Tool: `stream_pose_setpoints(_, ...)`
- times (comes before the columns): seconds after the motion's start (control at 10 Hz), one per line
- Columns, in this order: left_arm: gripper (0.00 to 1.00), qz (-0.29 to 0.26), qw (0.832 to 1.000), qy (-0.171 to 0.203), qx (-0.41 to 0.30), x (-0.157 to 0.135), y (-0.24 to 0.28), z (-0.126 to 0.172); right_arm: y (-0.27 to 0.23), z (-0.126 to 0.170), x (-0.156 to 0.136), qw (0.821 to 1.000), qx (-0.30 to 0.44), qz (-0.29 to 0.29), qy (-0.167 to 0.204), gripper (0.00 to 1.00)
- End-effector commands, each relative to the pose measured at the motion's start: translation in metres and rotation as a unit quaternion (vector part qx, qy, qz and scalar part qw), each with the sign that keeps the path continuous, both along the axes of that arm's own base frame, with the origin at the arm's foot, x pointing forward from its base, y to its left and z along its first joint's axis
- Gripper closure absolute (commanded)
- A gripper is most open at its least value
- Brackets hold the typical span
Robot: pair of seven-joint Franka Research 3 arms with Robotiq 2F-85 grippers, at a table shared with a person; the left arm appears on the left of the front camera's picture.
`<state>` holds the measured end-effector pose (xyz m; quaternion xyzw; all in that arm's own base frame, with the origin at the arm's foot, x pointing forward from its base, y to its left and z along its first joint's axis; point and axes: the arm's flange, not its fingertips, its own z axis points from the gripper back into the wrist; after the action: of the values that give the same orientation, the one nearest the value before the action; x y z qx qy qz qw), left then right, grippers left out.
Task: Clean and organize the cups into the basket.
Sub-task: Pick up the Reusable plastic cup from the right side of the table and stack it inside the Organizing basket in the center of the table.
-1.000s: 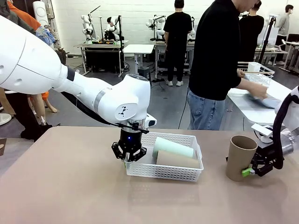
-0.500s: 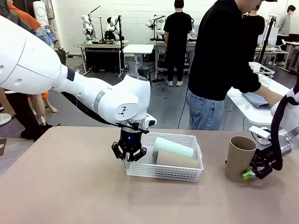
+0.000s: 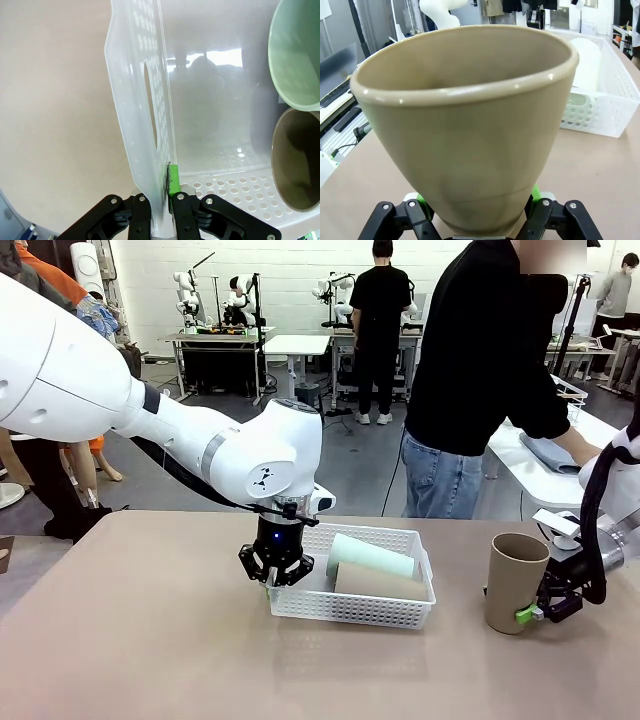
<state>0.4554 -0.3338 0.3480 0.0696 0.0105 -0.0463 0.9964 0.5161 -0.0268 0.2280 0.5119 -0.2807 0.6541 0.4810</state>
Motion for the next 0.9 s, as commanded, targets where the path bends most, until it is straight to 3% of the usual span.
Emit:
stream_pose_setpoints(0.0,1.0,-0.004,1.0,0.004,0.005,-0.003,0.0,-0.005,-0.001,0.008,0.0,1.0,0.001,-0.012,0.005,1.0)
stream_pose_setpoints(0.4,1.0,-0.004,1.0,0.004,0.005,-0.003,0.0,-0.005,0.02,0.153,-0.061,0.982,-0.005,-0.187,0.006,1.0)
stream_pose_setpoints(0.7,1.0,-0.004,1.0,0.004,0.005,-0.003,0.0,-0.005,0.031,0.204,-0.089,0.977,-0.01,-0.212,0.003,1.0)
stream_pose_setpoints(0.8,1.0,-0.004,1.0,0.004,0.005,-0.003,0.0,-0.005,0.033,0.203,-0.091,0.974,-0.024,-0.221,0.034,1.0)
